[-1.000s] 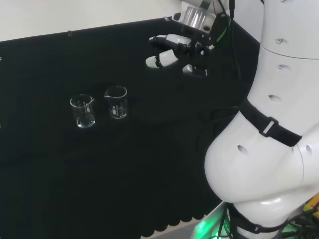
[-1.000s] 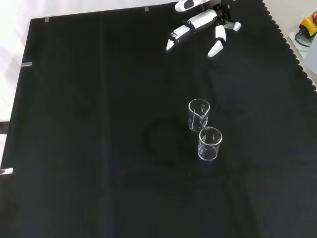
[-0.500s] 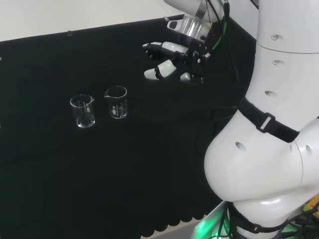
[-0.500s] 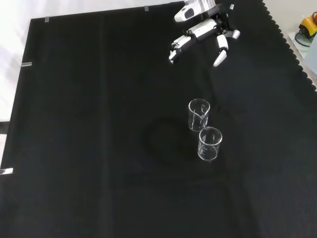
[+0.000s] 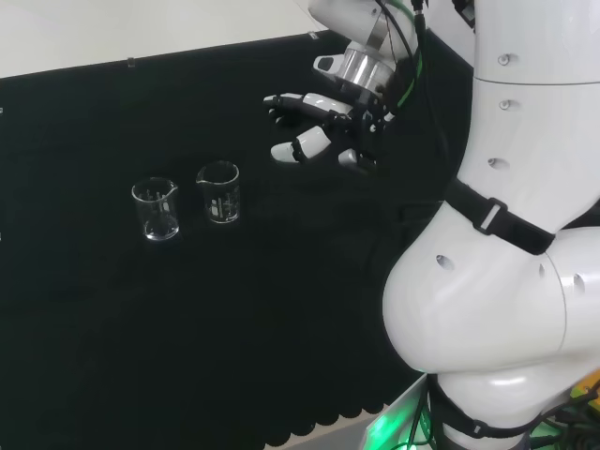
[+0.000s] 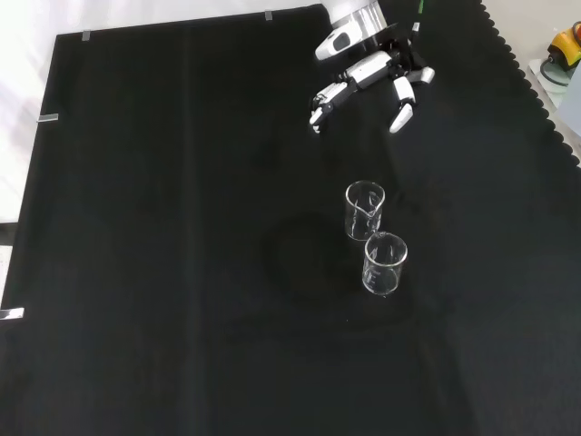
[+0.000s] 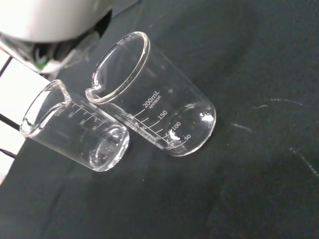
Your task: Pick up the beaker on the right.
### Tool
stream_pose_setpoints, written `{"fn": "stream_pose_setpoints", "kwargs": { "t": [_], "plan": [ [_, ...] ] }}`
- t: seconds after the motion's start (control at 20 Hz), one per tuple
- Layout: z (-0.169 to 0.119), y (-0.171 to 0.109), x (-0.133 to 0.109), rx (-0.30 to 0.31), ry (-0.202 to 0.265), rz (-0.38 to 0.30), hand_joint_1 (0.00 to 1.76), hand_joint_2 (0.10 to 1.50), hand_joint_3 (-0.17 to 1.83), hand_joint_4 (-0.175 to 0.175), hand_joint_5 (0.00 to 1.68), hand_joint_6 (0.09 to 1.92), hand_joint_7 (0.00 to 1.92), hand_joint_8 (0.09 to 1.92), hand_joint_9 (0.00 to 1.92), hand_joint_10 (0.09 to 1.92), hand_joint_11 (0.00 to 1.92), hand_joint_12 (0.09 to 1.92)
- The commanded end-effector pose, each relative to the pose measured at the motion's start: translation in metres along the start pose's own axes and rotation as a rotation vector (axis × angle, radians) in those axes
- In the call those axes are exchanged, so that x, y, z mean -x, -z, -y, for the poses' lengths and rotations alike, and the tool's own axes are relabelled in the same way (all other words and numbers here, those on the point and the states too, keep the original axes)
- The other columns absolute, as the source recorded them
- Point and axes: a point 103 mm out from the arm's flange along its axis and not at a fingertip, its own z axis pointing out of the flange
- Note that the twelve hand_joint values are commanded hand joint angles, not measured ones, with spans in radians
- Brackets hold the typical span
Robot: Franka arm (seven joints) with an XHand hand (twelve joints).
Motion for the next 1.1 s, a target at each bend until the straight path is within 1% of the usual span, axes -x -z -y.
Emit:
{"fn": "stream_pose_setpoints", "kwargs": {
  "t": [0.05, 0.2, 0.35, 0.4, 0.6, 0.75, 1.0, 1.05, 1.1],
  "plan": [
    [-0.01, -0.016, 0.008, 0.002, 0.049, -0.116, 0.9, 0.3, 1.02, -0.051, 0.16, 0.09, 0.13, 0.57, 0.24, 0.64, 0.0, 1.11],
    [-0.011, -0.017, 0.013, 0.004, 0.065, -0.142, 0.92, 0.3, 1.03, -0.045, 0.18, 0.09, 0.14, 0.57, 0.24, 0.63, 0.0, 1.1],
    [-0.017, -0.023, 0.01, -0.006, 0.084, -0.157, 0.93, 0.29, 1.04, -0.042, 0.2, 0.09, 0.15, 0.58, 0.24, 0.63, 0.0, 1.1],
    [-0.02, -0.026, 0.01, -0.008, 0.091, -0.172, 0.93, 0.29, 1.04, -0.041, 0.21, 0.09, 0.16, 0.58, 0.24, 0.63, 0.0, 1.1],
    [-0.023, -0.032, 0.01, -0.009, 0.112, -0.174, 0.94, 0.29, 1.04, -0.039, 0.2, 0.09, 0.16, 0.58, 0.24, 0.63, 0.0, 1.1],
    [-0.025, -0.038, 0.008, -0.018, 0.119, -0.172, 0.94, 0.29, 1.05, -0.036, 0.19, 0.09, 0.15, 0.57, 0.24, 0.63, 0.0, 1.1],
    [-0.025, -0.045, 0.01, -0.021, 0.118, -0.183, 0.94, 0.29, 1.05, -0.036, 0.19, 0.09, 0.15, 0.57, 0.24, 0.62, 0.0, 1.1],
    [-0.031, -0.051, 0.004, -0.028, 0.109, -0.171, 0.94, 0.29, 1.05, -0.036, 0.19, 0.09, 0.15, 0.57, 0.24, 0.62, 0.0, 1.1],
    [-0.031, -0.051, 0.004, -0.029, 0.114, -0.177, 0.94, 0.29, 1.05, -0.036, 0.19, 0.09, 0.15, 0.57, 0.24, 0.62, 0.0, 1.1]
  ]
}}
